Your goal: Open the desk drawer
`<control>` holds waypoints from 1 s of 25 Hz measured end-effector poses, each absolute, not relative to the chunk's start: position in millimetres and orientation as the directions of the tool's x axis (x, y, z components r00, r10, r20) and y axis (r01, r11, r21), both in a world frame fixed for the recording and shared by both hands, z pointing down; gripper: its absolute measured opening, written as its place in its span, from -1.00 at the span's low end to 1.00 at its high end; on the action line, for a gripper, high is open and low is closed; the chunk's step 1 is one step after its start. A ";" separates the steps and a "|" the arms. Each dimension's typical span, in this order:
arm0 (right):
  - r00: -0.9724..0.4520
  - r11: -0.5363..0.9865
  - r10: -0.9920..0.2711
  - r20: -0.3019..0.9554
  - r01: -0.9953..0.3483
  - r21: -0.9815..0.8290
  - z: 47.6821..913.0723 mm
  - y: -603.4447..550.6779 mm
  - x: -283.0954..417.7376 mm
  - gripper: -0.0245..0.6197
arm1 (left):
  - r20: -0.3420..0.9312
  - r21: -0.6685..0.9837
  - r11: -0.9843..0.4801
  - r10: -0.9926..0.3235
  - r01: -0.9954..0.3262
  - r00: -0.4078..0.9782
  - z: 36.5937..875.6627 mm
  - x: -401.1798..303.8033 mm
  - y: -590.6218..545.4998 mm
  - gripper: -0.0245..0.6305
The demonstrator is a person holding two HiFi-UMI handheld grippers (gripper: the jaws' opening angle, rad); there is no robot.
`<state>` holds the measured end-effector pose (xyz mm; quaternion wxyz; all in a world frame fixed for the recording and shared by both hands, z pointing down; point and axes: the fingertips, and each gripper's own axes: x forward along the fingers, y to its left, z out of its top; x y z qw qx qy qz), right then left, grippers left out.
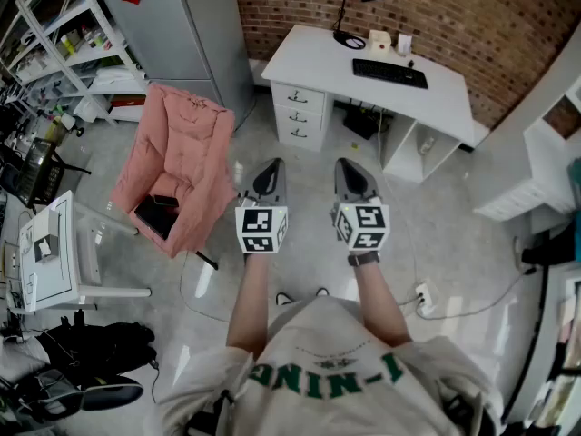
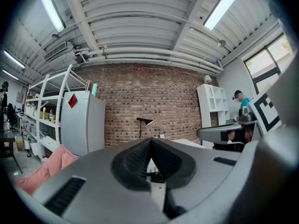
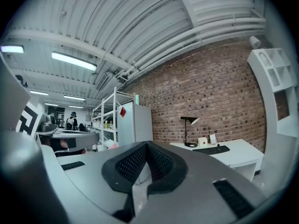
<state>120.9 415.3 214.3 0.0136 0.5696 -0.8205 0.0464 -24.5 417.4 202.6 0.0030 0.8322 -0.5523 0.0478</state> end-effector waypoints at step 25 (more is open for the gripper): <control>-0.465 0.439 -0.876 0.127 -0.879 -0.188 253.8 403.8 142.7 -0.91 | 0.171 0.005 -0.351 -0.922 -0.936 0.347 243.1 14.6 416.4 -0.92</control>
